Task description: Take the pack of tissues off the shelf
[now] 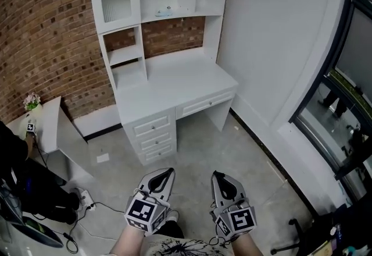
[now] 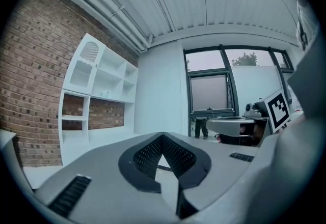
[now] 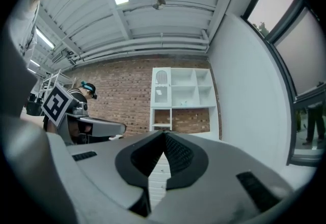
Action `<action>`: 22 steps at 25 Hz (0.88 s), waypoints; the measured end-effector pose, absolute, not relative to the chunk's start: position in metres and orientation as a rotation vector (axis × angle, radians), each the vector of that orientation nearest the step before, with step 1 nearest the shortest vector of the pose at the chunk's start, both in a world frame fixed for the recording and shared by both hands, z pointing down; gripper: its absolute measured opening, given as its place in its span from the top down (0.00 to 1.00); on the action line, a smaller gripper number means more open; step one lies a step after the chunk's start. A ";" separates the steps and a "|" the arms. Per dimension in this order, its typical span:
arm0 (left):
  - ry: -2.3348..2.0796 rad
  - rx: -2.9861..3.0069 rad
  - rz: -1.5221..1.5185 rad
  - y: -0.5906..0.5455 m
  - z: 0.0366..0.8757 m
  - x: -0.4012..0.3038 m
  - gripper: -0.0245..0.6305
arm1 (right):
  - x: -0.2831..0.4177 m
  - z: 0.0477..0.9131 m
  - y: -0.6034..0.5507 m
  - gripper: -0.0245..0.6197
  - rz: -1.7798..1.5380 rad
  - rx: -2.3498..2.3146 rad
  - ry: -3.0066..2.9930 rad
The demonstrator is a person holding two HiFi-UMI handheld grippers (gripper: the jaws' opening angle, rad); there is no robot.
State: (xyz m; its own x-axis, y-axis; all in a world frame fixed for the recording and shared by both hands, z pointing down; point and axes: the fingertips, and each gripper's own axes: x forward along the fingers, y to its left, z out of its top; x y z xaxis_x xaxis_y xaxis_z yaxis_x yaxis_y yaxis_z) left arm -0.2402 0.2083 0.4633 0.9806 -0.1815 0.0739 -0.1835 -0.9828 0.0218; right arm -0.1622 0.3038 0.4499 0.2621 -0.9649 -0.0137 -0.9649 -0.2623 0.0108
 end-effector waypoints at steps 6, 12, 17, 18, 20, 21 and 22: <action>-0.236 3.112 0.041 0.108 0.444 -0.188 0.94 | -0.112 0.441 0.210 0.95 -0.033 2.524 -1.860; -0.200 3.121 0.058 0.032 0.443 -0.149 0.94 | -0.072 0.440 0.139 0.95 -0.023 2.532 -1.799; -0.204 3.087 0.096 -0.004 0.460 -0.128 0.94 | -0.044 0.454 0.102 0.95 0.026 2.525 -1.783; -0.206 3.083 0.110 -0.009 0.463 -0.123 0.94 | -0.037 0.456 0.095 0.95 0.031 2.522 -1.785; -0.220 3.075 0.147 -0.020 0.469 -0.114 0.94 | -0.025 0.459 0.080 0.95 0.029 2.506 -1.795; -0.239 3.071 0.159 -0.027 0.471 -0.111 0.94 | -0.019 0.460 0.072 0.95 0.022 2.491 -1.802; -0.262 3.068 0.160 -0.033 0.473 -0.106 0.94 | -0.013 0.461 0.065 0.95 0.011 2.474 -1.810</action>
State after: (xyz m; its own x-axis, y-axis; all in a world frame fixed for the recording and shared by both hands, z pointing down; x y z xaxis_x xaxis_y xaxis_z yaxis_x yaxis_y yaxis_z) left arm -0.1065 -0.0328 0.4727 0.9802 -0.1658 0.1079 -0.1719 -0.9839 0.0490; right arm -0.0129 0.0652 0.4609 0.3036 -0.9514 0.0505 -0.9520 -0.3008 0.0568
